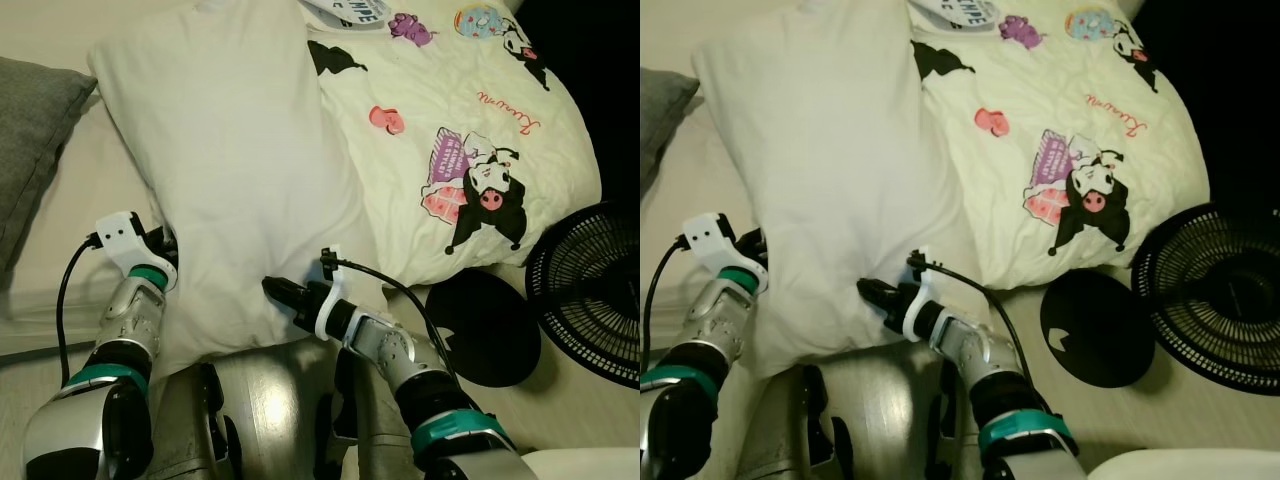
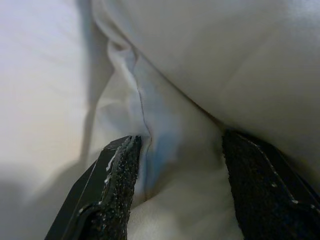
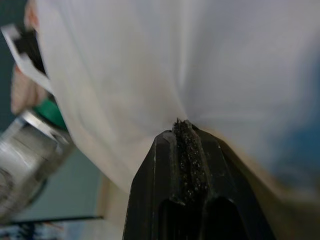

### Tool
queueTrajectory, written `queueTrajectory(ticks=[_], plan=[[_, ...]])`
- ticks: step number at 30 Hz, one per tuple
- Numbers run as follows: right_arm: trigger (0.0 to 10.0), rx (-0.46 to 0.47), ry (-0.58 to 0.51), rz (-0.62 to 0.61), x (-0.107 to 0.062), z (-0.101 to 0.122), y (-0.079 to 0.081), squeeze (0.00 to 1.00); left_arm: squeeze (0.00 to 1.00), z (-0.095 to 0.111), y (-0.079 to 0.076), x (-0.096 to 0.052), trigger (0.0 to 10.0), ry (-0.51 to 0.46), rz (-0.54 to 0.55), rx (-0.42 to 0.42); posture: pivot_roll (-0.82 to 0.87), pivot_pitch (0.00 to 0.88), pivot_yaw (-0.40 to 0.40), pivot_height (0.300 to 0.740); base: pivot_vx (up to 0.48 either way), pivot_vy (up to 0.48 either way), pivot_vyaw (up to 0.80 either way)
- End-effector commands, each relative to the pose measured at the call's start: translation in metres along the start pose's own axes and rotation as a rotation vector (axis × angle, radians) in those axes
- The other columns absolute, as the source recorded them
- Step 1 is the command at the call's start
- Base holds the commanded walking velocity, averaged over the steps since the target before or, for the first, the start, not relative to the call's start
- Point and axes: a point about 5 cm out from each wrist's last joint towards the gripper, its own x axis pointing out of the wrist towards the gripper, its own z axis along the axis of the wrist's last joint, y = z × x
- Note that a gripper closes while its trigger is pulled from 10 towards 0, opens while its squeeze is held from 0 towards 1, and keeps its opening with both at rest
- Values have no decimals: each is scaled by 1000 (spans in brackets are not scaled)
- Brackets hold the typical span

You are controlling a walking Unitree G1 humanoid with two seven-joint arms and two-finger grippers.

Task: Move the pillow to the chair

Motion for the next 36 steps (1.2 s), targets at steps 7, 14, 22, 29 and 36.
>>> queueTrajectory(ticks=[7,14,22,29,36], plan=[[10000,58,-28,-20,18,-20,20,0,0,-24,-13,-9,10000,38,-92,-8,-96,242,-65,592,0,0,0],[10000,82,-234,-111,-1,29,-7,0,0,-16,29,-24,10000,14,104,98,-71,227,-57,592,0,0,0],[10000,-24,-436,-226,-39,72,-27,0,0,3,15,-33,10000,-77,-4,394,-3,161,-53,592,0,0,0],[10000,-65,-508,-315,-72,57,-39,0,0,4,-19,-35,10000,-124,-61,446,3,58,-25,592,0,0,0],[10000,-144,-482,-491,-83,45,-52,0,0,-5,-13,-37,10000,-54,112,444,-13,24,-19,592,0,0,0]])
